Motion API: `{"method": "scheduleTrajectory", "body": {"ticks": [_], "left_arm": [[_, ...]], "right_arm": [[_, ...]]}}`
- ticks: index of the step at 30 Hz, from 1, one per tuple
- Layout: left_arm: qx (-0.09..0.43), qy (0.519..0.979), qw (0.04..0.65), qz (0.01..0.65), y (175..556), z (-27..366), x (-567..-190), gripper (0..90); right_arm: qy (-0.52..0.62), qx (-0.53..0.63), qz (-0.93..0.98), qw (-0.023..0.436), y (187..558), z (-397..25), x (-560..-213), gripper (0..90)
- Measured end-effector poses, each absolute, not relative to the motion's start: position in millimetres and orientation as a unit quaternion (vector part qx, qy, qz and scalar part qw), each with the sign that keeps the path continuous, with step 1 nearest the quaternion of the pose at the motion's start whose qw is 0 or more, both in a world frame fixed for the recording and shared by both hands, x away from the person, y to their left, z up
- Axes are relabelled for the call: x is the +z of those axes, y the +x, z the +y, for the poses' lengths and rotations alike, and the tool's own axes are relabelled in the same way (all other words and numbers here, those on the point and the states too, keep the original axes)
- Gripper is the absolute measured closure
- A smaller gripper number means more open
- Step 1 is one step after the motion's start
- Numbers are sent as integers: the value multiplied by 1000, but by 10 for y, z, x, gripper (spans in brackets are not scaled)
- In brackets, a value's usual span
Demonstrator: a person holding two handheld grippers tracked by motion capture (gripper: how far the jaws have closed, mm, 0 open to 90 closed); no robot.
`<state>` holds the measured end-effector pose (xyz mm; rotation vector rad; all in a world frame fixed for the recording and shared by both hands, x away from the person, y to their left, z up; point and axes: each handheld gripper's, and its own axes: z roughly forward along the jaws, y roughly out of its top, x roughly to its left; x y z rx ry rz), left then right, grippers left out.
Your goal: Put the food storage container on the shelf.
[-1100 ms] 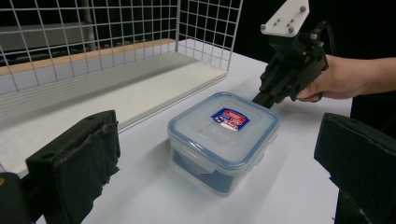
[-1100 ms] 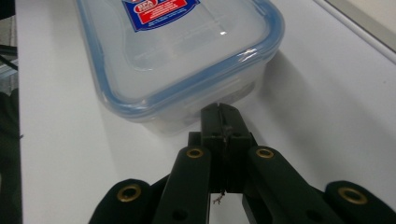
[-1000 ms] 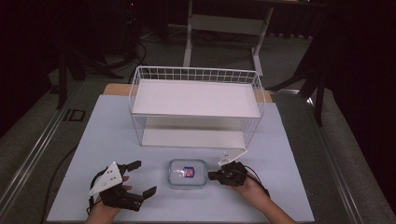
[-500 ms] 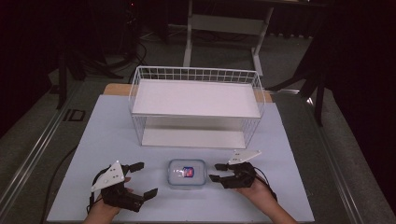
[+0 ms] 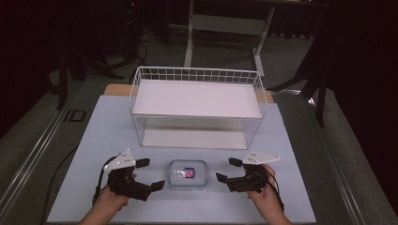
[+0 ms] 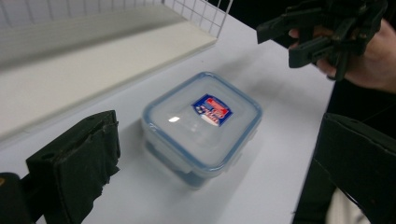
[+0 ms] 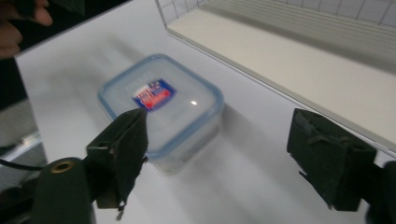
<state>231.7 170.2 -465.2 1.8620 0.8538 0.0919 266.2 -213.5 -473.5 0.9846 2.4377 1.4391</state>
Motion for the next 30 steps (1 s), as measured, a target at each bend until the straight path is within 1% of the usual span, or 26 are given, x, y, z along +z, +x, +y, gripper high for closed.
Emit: {"method": "scheduleTrajectory", "body": {"ticks": [2,3,4,5,6,7,9,10,11,13,14,15,16,17,19,20,21,22,23,24,26,27,30], "left_arm": [[6,773,515,370,2384,1662,-4673,12],[1,775,508,375,2411,1635,-4687,12],[-10,774,503,383,2442,1608,-4706,12],[-10,774,503,383,2442,1608,-4706,12],[-25,771,500,394,2476,1589,-4729,12],[-52,766,491,412,2547,1558,-4792,12],[-61,761,482,431,2599,1541,-4861,13],[-63,762,471,440,2621,1530,-4894,13],[-68,757,467,452,2638,1520,-4930,13],[-84,751,454,472,2660,1502,-5000,19],[-89,746,450,482,2669,1497,-5035,47],[-95,740,445,495,2678,1497,-5068,50],[-95,740,445,495,2678,1497,-5068,59],[-102,734,445,503,2690,1500,-5102,59],[-116,720,449,517,2708,1502,-5165,107],[-124,712,453,522,2711,1509,-5180,154],[-129,710,455,522,2713,1515,-5194,162],[-132,710,456,520,2713,1516,-5199,163],[-137,708,459,519,2707,1521,-5201,185],[-141,705,461,520,2707,1524,-5206,240],[-155,704,462,517,2710,1527,-5217,272],[-157,702,462,519,2709,1522,-5222,315],[-165,703,452,523,2711,1517,-5250,363]], "right_arm": [[343,464,815,56,2688,-2112,-4729,174],[355,458,814,39,2709,-2098,-4736,139],[372,448,812,26,2732,-2080,-4747,127],[372,448,812,26,2732,-2080,-4747,127],[387,441,810,24,2749,-2058,-4758,127],[412,439,798,10,2779,-2015,-4773,111],[431,435,790,-17,2801,-1966,-4790,112],[437,433,788,-20,2809,-1942,-4802,119],[444,435,783,-28,2821,-1927,-4817,152],[461,434,773,-51,2860,-1899,-4870,155],[466,433,770,-57,2875,-1883,-4898,155],[472,428,767,-71,2893,-1866,-4931,174],[472,428,767,-71,2893,-1866,-4931,174],[481,426,762,-86,2908,-1856,-4963,204],[494,422,752,-110,2938,-1824,-5044,227],[495,422,751,-116,2946,-1811,-5069,250],[498,417,749,-131,2954,-1801,-5091,277],[503,416,744,-142,2960,-1794,-5114,277],[507,413,741,-151,2964,-1782,-5132,278],[505,410,744,-153,2967,-1770,-5149,289],[510,405,742,-161,2960,-1753,-5162,301],[509,401,743,-165,2960,-1741,-5166,309],[514,394,743,-170,2963,-1720,-5178,315]]}}
